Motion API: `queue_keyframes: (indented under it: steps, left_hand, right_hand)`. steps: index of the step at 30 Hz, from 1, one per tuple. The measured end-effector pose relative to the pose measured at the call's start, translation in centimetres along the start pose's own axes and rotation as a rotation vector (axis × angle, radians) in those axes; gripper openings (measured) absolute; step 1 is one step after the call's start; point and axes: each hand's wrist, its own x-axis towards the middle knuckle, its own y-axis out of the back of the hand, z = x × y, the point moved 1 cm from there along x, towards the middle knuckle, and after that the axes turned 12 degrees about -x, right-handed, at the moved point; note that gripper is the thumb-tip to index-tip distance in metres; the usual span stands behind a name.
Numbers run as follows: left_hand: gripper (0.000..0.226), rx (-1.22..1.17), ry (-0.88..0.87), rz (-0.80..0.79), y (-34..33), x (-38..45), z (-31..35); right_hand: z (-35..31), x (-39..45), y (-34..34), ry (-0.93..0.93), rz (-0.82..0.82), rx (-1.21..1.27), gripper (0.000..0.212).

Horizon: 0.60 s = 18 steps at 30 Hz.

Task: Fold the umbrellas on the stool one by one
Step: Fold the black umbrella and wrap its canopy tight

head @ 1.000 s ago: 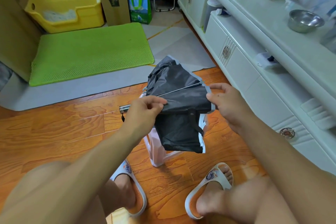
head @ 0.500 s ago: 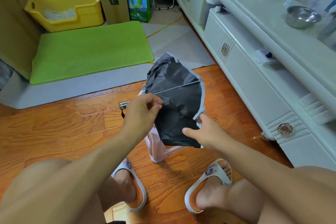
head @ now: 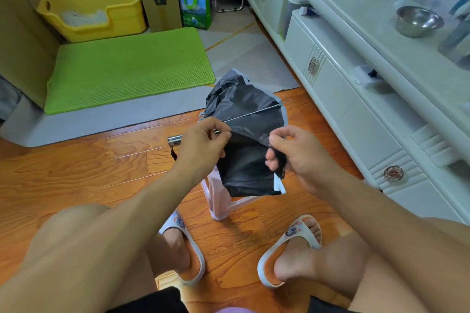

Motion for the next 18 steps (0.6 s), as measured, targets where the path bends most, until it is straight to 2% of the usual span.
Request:
queue_keyframes:
  steps: [2,5,7,9,10,12,13,15,18]
  left_hand:
    - [0.011,0.089,-0.028,-0.111,-0.1,-0.8,-0.5]
    - [0.017,0.362,-0.053,-0.296,0.2,-2.2,-2.8]
    - [0.016,0.491,0.032,-0.403,0.5,-2.5,-4.8]
    - [0.009,0.511,0.238,-0.447,0.6,-2.8,-6.1]
    - [0.008,0.392,0.412,-0.394,0.4,-3.0,-6.7]
    - [0.017,-0.084,0.746,-0.209,-0.3,-4.0,-7.5]
    - [0.022,-0.302,0.802,-0.130,-0.9,-4.3,-7.9]
    - [0.029,-0.567,0.815,-0.033,-2.1,-4.9,-8.2]
    - [0.035,-0.764,0.830,0.015,-3.9,-5.5,-8.1]
  right_hand:
    - [0.5,-1.8,0.9,-0.115,-0.037,0.123,0.021]
    - [2.2,-4.7,1.5,-0.316,-0.161,0.090,0.025]
    - [4.5,-5.6,0.8,-0.407,-0.212,0.004,0.021]
    - [7.6,-6.1,-0.6,-0.455,-0.221,-0.113,0.014]
    - [9.2,-6.1,-1.3,-0.463,-0.191,-0.186,0.013]
    - [11.8,-5.6,-2.4,-0.449,-0.088,-0.285,0.011]
    - [12.6,-5.4,-2.7,-0.450,-0.052,-0.304,0.010]
    - [13.2,-5.0,-2.9,-0.466,-0.037,-0.319,0.010]
    - [14.1,-4.2,-2.5,-0.461,-0.088,-0.336,0.006]
